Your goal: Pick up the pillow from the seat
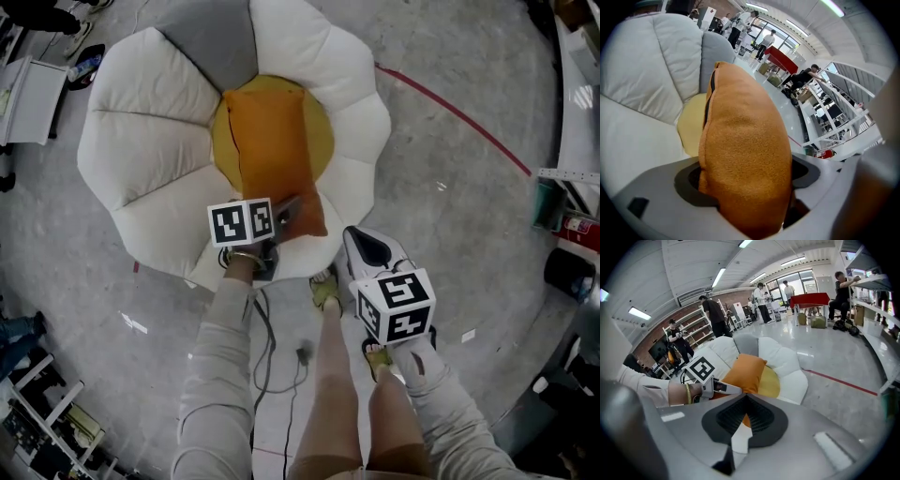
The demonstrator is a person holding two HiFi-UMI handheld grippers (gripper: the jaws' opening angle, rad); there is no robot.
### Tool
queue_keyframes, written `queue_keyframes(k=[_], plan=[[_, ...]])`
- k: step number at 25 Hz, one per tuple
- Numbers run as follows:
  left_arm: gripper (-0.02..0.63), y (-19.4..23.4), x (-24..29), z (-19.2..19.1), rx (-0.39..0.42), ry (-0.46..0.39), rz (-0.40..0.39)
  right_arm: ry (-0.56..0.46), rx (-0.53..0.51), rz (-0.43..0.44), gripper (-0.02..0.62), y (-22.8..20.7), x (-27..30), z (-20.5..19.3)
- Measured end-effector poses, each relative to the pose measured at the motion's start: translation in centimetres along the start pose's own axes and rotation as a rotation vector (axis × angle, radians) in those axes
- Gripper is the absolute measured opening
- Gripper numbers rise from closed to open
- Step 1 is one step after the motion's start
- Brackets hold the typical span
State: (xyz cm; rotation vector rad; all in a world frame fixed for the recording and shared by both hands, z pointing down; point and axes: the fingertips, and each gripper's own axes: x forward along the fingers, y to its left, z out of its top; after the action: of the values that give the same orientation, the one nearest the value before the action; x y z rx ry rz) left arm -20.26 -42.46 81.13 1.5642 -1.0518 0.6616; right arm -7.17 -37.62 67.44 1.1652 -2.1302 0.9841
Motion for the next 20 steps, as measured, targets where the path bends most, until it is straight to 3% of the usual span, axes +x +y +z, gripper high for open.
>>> queue_keyframes(k=[8, 20], plan=[[0.445, -3.0, -6.6, -2.5, 0.006, -0.051, -0.027, -0.017, -0.043, -0.005, 0.000, 1.8, -4.1, 1.3], [0.445, -9.4, -16.2, -6.0, -0.048, -0.120, -0.056, -0.041, -0.099, 0.027, 0.000, 6.4, -12.3, 3.2]])
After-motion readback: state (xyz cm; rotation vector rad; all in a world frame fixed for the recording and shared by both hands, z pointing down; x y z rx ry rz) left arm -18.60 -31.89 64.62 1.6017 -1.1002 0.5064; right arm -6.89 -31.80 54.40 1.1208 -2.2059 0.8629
